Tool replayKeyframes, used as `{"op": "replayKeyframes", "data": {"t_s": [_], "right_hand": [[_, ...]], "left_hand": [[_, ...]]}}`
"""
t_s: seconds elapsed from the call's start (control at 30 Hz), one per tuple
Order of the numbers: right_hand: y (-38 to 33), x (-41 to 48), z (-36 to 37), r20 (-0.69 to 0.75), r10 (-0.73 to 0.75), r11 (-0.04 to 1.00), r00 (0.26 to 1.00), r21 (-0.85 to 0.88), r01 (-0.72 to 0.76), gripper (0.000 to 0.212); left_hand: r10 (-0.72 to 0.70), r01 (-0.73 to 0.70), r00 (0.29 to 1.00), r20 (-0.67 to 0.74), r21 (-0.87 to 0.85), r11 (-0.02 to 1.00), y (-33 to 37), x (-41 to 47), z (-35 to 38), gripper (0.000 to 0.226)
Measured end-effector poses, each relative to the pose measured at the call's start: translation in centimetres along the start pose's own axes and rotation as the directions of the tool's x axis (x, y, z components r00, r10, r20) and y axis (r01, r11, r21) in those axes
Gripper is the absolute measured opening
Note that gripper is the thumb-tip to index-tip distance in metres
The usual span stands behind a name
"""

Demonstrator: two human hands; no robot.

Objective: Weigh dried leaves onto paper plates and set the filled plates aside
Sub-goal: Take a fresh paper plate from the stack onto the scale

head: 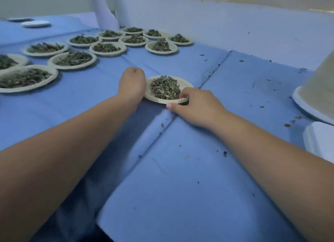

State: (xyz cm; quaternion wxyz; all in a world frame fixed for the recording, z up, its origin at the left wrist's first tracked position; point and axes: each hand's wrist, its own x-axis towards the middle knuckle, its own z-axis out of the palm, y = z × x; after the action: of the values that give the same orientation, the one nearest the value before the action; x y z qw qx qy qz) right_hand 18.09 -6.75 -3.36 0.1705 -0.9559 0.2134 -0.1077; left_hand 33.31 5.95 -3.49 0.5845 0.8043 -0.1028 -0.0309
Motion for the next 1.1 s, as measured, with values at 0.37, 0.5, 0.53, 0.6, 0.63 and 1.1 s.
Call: {"op": "replayKeyframes", "data": {"t_s": [0.37,0.5,0.53,0.6,0.63,1.1], "right_hand": [[-6.6,14.9,7.3,0.0,0.055,0.992,0.998,-0.111,-0.055,0.078],[-7.9,19.5,9.1,-0.042,0.103,0.985,0.994,-0.132,-0.108,0.078],[-8.1,20.4,9.5,-0.052,0.094,0.984,0.994,-0.145,-0.101,0.078],[-8.5,22.0,10.0,-0.058,0.084,0.984,0.995,-0.154,-0.092,0.08],[-8.5,22.8,10.1,-0.058,0.091,0.983,0.994,-0.156,-0.099,0.081],[-8.2,25.4,10.6,-0.087,0.1,0.985,0.991,-0.131,-0.111,0.081]], "left_hand": [[0.106,-0.127,0.973,-0.204,-0.091,0.988,-2.7,3.8,-2.9,0.026],[0.056,-0.066,0.987,-0.153,-0.065,0.996,-3.1,4.5,-2.5,0.017],[0.05,-0.06,0.989,-0.142,-0.068,0.996,-3.2,4.5,-2.5,0.013],[0.045,-0.055,0.989,-0.138,-0.069,0.996,-3.2,4.4,-2.5,0.006],[0.052,-0.061,0.989,-0.139,-0.056,0.997,-3.2,4.4,-2.4,0.005],[0.084,-0.083,0.996,-0.004,0.079,0.993,-2.8,3.9,-2.7,0.023]]}}
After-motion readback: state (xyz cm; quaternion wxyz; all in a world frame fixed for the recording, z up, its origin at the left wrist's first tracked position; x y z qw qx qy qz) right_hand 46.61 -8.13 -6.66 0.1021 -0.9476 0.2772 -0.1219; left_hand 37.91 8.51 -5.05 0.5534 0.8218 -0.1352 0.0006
